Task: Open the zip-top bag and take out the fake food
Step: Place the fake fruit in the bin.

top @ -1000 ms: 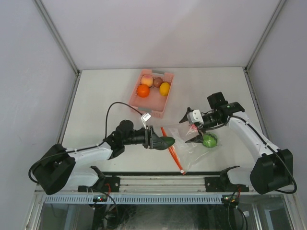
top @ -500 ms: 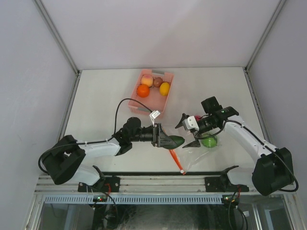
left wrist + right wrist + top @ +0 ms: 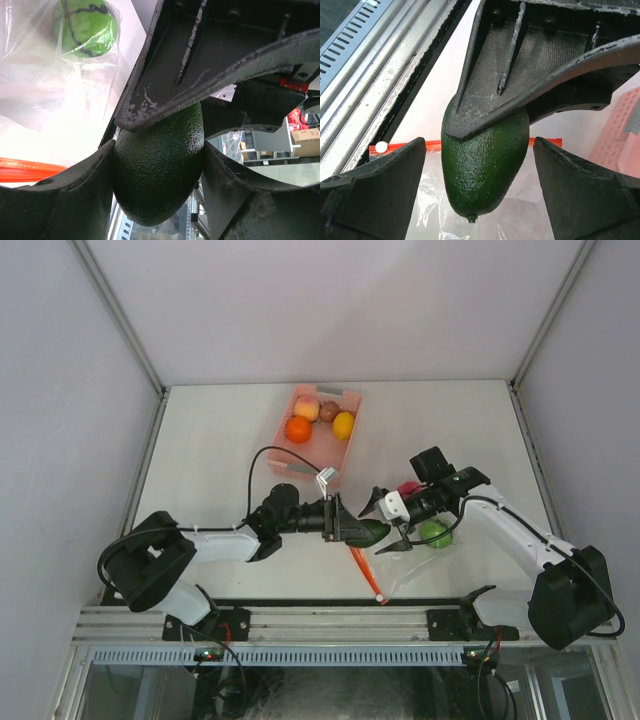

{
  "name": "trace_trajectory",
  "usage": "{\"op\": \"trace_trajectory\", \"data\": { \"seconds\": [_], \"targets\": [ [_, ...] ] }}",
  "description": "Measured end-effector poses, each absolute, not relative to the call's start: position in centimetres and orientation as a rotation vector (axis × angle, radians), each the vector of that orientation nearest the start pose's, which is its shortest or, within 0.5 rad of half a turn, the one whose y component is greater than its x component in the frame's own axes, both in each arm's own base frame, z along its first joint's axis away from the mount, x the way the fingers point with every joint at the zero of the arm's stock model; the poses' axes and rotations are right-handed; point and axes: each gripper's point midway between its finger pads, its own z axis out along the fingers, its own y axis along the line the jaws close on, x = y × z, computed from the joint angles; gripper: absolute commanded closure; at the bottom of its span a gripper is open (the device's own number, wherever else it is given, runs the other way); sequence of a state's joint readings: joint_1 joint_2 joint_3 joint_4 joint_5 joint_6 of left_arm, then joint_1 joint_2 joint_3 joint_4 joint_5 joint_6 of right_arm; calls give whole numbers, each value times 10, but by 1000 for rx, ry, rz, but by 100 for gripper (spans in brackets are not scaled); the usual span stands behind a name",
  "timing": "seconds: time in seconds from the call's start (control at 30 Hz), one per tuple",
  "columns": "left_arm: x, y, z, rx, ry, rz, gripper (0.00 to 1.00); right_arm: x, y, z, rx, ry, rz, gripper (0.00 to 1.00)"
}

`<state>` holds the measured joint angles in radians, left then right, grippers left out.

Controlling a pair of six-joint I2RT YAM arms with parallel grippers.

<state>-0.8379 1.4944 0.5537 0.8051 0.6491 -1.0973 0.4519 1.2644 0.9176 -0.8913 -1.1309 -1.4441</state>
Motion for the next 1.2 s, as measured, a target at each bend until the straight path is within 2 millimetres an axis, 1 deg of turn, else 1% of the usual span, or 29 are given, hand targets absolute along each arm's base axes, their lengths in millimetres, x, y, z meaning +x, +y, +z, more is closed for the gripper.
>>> {"op": "trace_trajectory", "data": {
  "seconds": [0.2,0.37,0.47,0.57,0.6,0.63,0.67,0.7,0.73,1.07,1.2],
  "targets": [
    [158,-375,172,275,2102,-1876,89,163,239,163,-1864,1037,1005,28],
    [161,-377,173,245,2098,-1883,86,167,241,164,-1857,1040,989,42],
    [161,-377,172,237,2103,-1885,81,169,241,163,-1855,1057,983,55],
    [162,-377,172,231,2103,-1883,71,169,241,163,-1853,1066,981,65],
    [162,-377,172,231,2103,-1883,66,169,241,163,-1853,1067,980,68],
    [162,-377,172,230,2103,-1882,57,169,241,163,-1853,1068,979,71],
    [162,-377,172,230,2102,-1882,43,170,241,163,-1853,1068,979,74],
    [162,-377,172,230,2102,-1882,3,170,241,163,-1853,1069,979,76],
    [162,-377,172,230,2102,-1882,0,170,241,163,-1853,1070,980,79],
    [162,-377,172,237,2093,-1877,0,169,240,162,-1853,1081,980,91],
    [162,-374,175,261,2082,-1843,0,169,237,162,-1850,1095,985,92]
  ]
}}
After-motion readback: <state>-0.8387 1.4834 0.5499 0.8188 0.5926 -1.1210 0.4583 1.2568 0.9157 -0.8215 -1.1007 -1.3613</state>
